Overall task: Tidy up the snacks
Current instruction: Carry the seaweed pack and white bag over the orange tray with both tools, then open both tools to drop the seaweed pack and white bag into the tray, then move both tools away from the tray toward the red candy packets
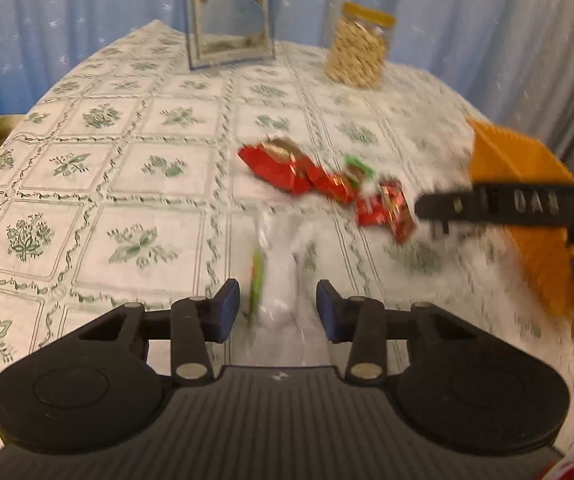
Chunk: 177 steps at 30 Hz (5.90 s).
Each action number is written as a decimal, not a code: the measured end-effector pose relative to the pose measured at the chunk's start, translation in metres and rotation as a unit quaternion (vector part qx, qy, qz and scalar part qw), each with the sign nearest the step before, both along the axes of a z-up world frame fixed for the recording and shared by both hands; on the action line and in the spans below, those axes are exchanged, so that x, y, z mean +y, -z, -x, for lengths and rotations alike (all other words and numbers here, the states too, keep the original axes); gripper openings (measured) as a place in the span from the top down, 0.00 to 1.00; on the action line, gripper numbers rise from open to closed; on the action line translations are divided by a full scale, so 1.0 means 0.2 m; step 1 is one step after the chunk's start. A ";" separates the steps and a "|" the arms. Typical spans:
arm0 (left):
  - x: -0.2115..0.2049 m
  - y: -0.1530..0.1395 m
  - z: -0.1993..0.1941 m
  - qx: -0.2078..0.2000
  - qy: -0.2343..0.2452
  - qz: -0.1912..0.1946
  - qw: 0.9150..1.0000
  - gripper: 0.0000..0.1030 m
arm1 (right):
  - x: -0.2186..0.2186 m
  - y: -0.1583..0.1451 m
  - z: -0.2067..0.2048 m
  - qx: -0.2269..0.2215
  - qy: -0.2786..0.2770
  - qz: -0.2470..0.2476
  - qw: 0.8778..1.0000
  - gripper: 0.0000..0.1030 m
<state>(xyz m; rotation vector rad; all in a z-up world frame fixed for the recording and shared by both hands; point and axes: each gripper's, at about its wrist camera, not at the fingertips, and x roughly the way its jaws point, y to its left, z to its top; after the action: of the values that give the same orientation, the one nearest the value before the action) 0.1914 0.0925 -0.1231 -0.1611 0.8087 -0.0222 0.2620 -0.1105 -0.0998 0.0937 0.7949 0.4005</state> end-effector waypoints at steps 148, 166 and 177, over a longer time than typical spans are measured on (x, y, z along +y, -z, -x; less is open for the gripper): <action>-0.85 -0.30 0.13 -0.054 0.063 0.063 0.995 0.57 | -1.14 -0.34 0.36 -0.061 0.212 -0.047 0.974 0.12; -0.69 -0.42 0.42 -0.060 0.038 0.040 0.997 0.54 | -0.99 -0.40 0.74 -0.049 0.202 -0.062 0.976 0.12; -0.48 -0.49 0.57 -0.068 -0.008 0.023 0.997 0.49 | -0.78 -0.45 0.87 -0.053 0.164 -0.054 0.983 0.12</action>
<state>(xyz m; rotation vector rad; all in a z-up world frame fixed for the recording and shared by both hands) 0.0770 -0.0041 -0.0252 -0.2075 0.6707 -0.0371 0.0887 -0.2667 -0.0103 0.2994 0.6378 0.1339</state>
